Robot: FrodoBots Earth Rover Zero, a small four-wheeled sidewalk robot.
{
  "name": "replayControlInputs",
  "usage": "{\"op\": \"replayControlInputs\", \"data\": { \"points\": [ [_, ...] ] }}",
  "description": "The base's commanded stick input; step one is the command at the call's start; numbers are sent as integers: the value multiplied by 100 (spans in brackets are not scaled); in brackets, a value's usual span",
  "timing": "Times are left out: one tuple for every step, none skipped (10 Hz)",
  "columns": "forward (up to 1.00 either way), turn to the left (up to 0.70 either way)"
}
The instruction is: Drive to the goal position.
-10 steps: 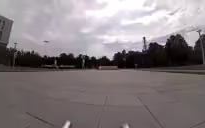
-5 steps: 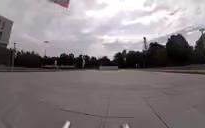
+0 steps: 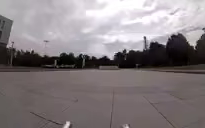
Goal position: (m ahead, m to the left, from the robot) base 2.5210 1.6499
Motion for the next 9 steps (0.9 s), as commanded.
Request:
{"op": "replayControlInputs", "data": {
  "points": [
    [70, 0],
    [70, 0],
    [70, 0],
    [70, 0],
    [70, 0],
    [70, 0],
    [70, 0],
    [70, 0],
    [70, 0]
  ]
}}
